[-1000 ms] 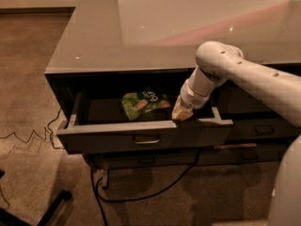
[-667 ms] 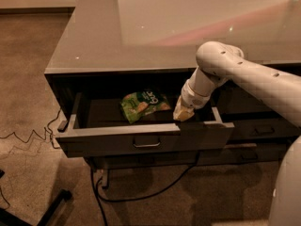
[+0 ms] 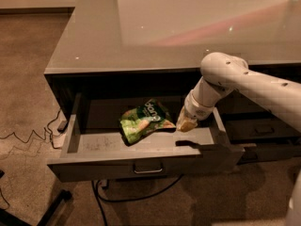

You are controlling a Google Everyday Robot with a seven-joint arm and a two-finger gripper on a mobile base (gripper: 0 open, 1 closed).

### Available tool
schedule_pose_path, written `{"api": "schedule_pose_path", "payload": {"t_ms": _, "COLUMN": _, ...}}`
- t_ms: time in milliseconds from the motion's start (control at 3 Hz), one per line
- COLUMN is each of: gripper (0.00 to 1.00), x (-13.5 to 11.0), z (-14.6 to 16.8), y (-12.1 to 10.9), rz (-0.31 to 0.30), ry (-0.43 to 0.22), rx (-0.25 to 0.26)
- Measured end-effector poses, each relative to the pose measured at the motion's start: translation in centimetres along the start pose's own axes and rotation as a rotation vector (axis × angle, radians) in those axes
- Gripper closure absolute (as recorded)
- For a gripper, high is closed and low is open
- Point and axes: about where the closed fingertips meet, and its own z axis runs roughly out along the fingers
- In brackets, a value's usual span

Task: Open top drawer

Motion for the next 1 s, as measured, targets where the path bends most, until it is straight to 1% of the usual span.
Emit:
{"api": "schedule_pose_path", "payload": {"t_ms": 333, "gripper": 1.00, "x": 1.1, "z": -0.2, "y": 2.3, "rz": 0.031, "ry": -0.001, "rx": 0.000}}
{"api": "schedule_pose_path", "payload": {"t_ms": 667, "gripper": 1.00, "x": 2.2, "z": -0.4, "y": 5.6, "rz": 0.074, "ry": -0.005, "rx": -0.001}}
{"api": "schedule_pose_path", "payload": {"t_ms": 1000, "gripper": 1.00, "x": 2.4, "z": -0.4, "y": 6.7, "rz": 0.089, "ry": -0.011, "rx": -0.006}}
